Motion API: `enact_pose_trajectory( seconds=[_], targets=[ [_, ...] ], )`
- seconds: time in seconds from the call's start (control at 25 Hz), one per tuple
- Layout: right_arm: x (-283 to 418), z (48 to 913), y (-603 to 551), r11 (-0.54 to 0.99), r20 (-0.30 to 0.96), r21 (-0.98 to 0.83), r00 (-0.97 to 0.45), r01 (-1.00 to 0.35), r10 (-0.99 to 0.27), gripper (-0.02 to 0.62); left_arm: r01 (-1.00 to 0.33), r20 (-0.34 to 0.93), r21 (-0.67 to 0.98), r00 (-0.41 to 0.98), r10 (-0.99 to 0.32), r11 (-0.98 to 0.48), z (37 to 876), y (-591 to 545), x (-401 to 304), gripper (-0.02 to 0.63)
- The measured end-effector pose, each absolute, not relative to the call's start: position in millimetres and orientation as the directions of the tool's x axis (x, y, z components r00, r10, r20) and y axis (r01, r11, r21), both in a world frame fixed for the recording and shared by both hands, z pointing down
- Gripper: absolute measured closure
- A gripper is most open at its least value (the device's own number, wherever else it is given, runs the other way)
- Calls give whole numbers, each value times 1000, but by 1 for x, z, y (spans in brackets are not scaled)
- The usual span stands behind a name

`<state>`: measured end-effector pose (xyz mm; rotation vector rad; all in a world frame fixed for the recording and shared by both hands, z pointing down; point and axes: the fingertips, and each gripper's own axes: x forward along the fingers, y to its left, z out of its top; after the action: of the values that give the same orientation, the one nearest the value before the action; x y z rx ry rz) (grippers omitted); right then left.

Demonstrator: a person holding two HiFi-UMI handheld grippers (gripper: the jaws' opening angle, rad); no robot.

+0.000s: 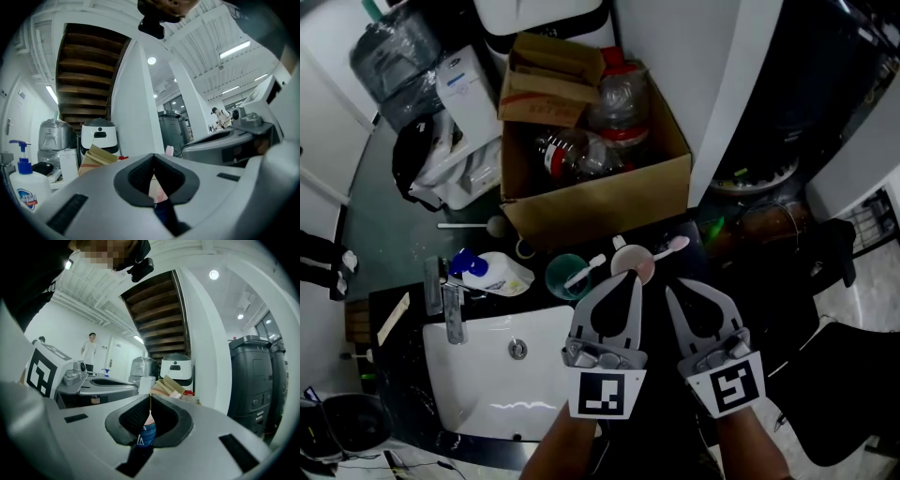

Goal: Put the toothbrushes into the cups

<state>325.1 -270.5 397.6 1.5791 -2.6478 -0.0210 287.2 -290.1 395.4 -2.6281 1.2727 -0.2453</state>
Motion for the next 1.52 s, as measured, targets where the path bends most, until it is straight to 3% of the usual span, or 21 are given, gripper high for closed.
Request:
enact_pose_trajectory(
  seconds=[1.0,1.52],
  targets=[
    [325,297,-172,521,-132,157,-541,-839,-831,561,-771,-75,-366,583,-809,-521,291,-189,293,598],
    [304,254,-124,476,-180,229,-518,-849,-836,561,-732,-116,-353,652,-750,-582,263,-128,271,598]
  ],
)
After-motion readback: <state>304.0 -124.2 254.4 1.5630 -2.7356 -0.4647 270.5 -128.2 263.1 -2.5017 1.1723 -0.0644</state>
